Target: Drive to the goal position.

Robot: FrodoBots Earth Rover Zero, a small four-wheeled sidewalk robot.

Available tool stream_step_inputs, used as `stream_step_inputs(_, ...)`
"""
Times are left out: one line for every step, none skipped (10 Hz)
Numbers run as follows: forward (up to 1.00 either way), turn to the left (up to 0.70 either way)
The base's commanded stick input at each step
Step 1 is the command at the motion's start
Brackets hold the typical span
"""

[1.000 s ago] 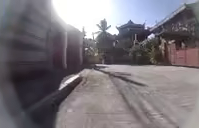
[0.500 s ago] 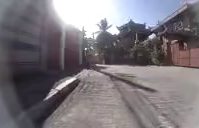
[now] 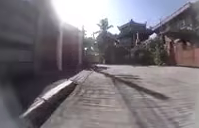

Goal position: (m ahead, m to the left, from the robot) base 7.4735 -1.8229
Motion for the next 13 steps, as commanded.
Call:
stream_step_inputs(0.85, -0.15)
stream_step_inputs(0.85, -0.03)
stream_step_inputs(0.85, -0.03)
stream_step_inputs(0.85, -0.03)
stream_step_inputs(0.85, -0.03)
stream_step_inputs(0.85, -0.03)
stream_step_inputs(0.85, -0.03)
stream_step_inputs(0.85, -0.03)
stream_step_inputs(0.85, -0.03)
stream_step_inputs(0.85, -0.03)
stream_step_inputs(0.85, -0.03)
stream_step_inputs(0.85, -0.03)
stream_step_inputs(0.85, -0.03)
